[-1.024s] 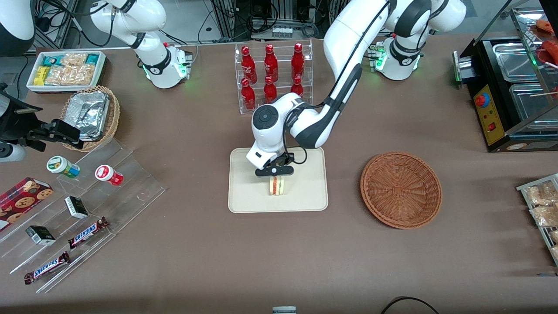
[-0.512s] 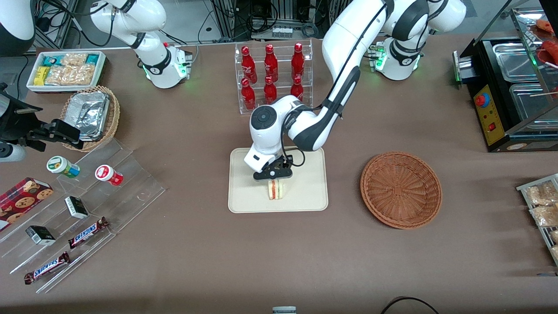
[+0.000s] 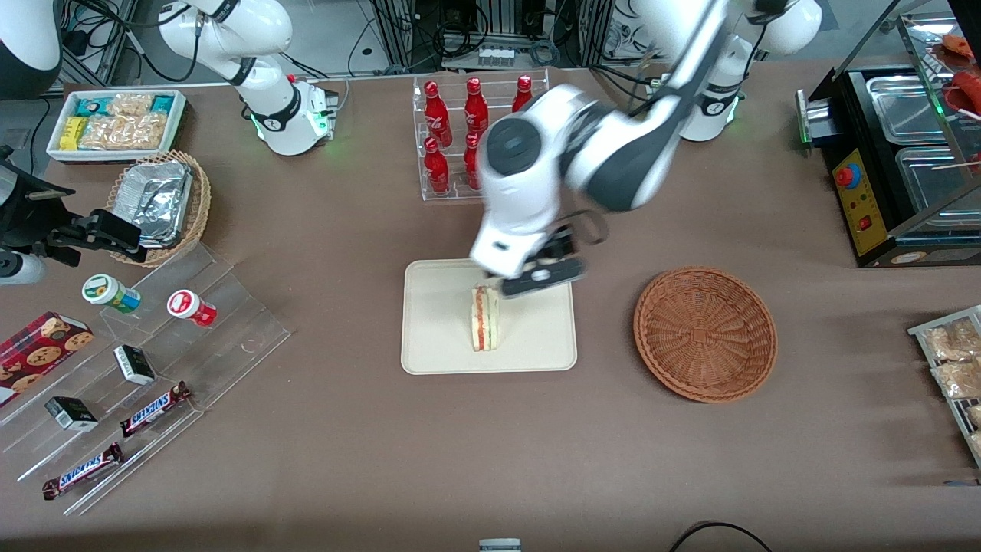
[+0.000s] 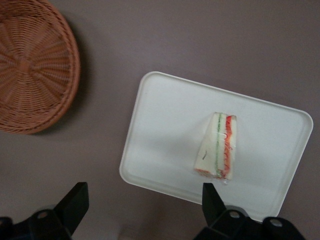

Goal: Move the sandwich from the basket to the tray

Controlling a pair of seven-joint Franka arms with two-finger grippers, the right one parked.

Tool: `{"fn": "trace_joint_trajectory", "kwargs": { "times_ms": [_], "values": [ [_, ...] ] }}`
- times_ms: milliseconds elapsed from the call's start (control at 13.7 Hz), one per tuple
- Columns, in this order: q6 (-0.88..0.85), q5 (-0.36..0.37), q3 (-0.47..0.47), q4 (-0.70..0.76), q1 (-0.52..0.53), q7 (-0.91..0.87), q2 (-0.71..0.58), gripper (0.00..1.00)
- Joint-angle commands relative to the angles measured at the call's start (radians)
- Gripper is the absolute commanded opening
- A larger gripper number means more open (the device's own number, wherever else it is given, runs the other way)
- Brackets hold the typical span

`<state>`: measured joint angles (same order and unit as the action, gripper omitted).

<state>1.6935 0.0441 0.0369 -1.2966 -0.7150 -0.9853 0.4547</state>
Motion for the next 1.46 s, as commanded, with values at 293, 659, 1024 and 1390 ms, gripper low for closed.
{"fn": "trace_joint_trajectory", "kwargs": {
  "times_ms": [293,659,1024,1390],
  "values": [
    [-0.144,-0.009,-0.006,-0.225,0.314,0.363,-0.333,1.0],
    [-0.196,-0.009,-0.006,-0.288,0.547,0.744,-0.422,1.0],
    [-0.186,-0.015,-0.008,-0.395,0.666,0.879,-0.536,1.0],
    [-0.184,-0.02,-0.009,-0.386,0.69,0.938,-0.551,1.0]
  ]
}}
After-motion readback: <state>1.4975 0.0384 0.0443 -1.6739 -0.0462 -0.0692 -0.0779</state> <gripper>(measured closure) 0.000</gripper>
